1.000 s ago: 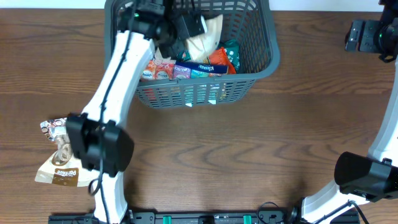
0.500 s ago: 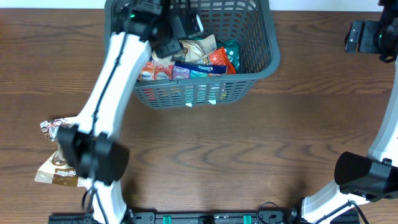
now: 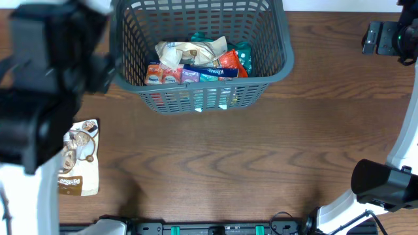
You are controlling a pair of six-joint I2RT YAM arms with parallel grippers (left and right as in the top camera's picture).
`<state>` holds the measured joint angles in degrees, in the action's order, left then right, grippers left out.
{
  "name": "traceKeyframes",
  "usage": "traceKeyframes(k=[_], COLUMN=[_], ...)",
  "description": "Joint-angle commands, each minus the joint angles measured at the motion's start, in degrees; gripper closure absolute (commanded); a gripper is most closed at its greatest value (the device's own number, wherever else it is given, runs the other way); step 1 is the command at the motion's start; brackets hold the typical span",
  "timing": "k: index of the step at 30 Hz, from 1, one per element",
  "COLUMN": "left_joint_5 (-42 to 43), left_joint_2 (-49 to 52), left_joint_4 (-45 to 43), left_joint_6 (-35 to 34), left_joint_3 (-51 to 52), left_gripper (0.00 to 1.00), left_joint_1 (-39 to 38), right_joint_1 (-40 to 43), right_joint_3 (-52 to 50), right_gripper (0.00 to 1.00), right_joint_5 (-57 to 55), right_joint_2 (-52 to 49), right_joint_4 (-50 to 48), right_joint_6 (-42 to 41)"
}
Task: Pack container
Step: 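Reach the left gripper to the dried mushroom bag and grasp it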
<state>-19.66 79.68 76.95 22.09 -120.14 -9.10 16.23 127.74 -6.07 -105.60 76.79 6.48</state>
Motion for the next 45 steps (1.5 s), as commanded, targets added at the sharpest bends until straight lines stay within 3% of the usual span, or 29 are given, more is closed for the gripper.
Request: traceKeyframes(k=[1,4,8,17,22,26,30,37,41,45], left_joint_5=[-2.91,-2.93,-2.95,-6.12,-11.08,-10.49,-3.61,10.86,23.8,27.17], left_joint_2=[-2.56,-5.05,-10.1,-29.05,-35.39,-35.06,-31.04,-22.08,-16.13,-10.73], left_joint_4=[8.0,15.8,19.85,18.08,11.21,4.26,-2.45,-10.62,-16.33,-22.23], left_joint_6=[-14.86,-20.02,-25.0,-35.6,-35.89,-35.23,-31.74,-22.58,-16.37,-9.99], left_joint_3=[0.26,1.36,5.42,27.67,42.62,53.13,60.0,61.16,61.16,61.16], left_gripper=[0.01,0.01,0.01,0.01,0.02,0.02,0.02,0.01,0.01,0.01], left_joint_1=[2.91,4.13,4.22,4.22,4.22,4.42,8.5,29.7,42.82,46.77], right_joint_1=[0.24,0.2,0.2,0.2,0.2,0.2,0.2,0.2,0.2,0.2], right_joint_3=[-0.09,-0.09,-0.09,-0.09,-0.09,-0.09,-0.09,-0.09,-0.09,-0.09], right_gripper=[0.01,0.01,0.01,0.01,0.01,0.01,0.01,0.01,0.01,0.01], right_joint_5=[0.5,0.55,1.66,2.03,2.03,2.01,2.01,2.01,2.01,2.03], right_joint_2=[0.04,0.04,0.04,0.04,0.04,0.04,0.04,0.04,0.04,0.04], right_joint_4=[-0.24,-0.26,-0.22,-0.22,0.39,0.7,1.09,1.49,1.88,2.08], right_joint_6=[0.46,0.44,0.44,0.44,0.44,0.46,0.46,0.46,0.44,0.42])
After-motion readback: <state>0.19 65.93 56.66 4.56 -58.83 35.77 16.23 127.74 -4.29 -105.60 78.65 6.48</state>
